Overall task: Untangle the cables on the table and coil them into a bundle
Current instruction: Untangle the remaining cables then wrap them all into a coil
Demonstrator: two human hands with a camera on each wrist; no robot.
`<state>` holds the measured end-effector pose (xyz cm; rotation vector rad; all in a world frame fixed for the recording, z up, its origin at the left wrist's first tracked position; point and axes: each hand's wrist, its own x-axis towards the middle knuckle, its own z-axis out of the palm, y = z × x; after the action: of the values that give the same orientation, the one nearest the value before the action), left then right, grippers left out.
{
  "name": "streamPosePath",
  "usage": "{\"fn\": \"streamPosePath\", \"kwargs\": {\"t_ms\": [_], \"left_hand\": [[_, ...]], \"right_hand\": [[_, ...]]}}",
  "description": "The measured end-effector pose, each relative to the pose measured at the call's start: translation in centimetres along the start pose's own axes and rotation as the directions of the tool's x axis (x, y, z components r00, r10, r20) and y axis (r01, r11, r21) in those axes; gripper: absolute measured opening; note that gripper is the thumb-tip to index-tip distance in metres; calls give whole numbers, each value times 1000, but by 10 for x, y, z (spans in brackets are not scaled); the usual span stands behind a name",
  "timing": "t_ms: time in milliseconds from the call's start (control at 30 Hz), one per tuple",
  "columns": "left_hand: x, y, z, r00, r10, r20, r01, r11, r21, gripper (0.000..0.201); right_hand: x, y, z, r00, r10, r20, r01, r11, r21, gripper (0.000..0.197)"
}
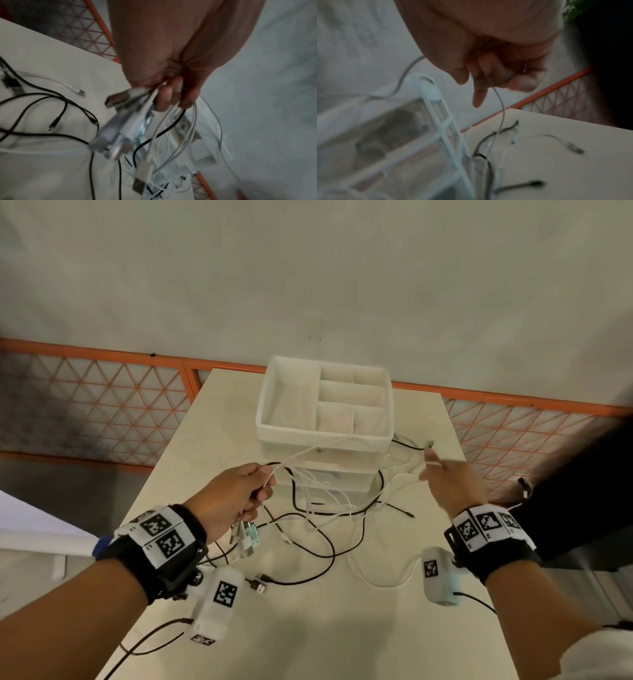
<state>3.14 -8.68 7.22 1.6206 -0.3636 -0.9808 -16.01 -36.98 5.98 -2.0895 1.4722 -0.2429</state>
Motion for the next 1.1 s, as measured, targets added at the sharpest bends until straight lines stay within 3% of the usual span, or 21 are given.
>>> {"fn": "streamPosePath", "kwargs": {"t_ms": [133, 267, 333, 400, 467, 533, 600, 667, 767, 900, 933, 1033, 1100], "left_hand": [[3, -10, 7, 1000, -5, -30, 11, 981, 192, 29], [3, -12, 8, 996, -49, -73, 58, 991, 124, 26], [0, -9, 8, 995, -62, -81, 67, 995, 69, 25], [-2, -6, 7, 995, -55, -84, 60, 997, 51, 25], [-3, -4, 6, 996, -38, -79, 42, 998, 50, 25], [-5, -1, 4, 997, -20, -69, 23, 999, 45, 25], [-6, 1, 4, 998, -8, -59, 10, 1000, 30, 24], [-6, 2, 6, 999, -5, -51, 7, 1000, 26, 23], [-4, 5, 14, 996, 4, -84, -1, 1000, 31, 24], [-1, 11, 13, 970, 17, -241, -22, 1000, -18, 24], [-1, 11, 11, 966, 18, -260, -27, 999, -30, 24], [-1, 12, 7, 959, 18, -284, -35, 998, -54, 24], [-2, 11, 5, 964, 22, -266, -36, 998, -49, 24]], "right_hand": [[-16, -47, -31, 960, -208, -188, 268, 881, 391, 56], [-15, -63, -51, 896, -274, -351, 420, 782, 461, 50], [-11, -61, -49, 887, -303, -348, 437, 795, 422, 40], [-6, -50, -38, 918, -312, -244, 383, 857, 345, 23], [-2, -28, -23, 963, -268, -29, 269, 950, 157, 48], [-6, -4, -7, 970, -149, 190, 165, 984, -69, 71], [-14, 8, 6, 958, -52, 283, 101, 981, -163, 73], [-21, 8, 14, 961, -46, 273, 83, 989, -126, 58], [-24, -1, 14, 990, -34, 139, 43, 997, -57, 29], [-11, 13, 5, 989, 145, -5, -145, 989, -25, 27], [-9, 20, 6, 980, 201, -11, -201, 979, -28, 28], [-12, 45, 19, 931, 363, 24, -361, 930, -70, 61], [-15, 58, 28, 916, 399, 47, -393, 914, -100, 71]]}}
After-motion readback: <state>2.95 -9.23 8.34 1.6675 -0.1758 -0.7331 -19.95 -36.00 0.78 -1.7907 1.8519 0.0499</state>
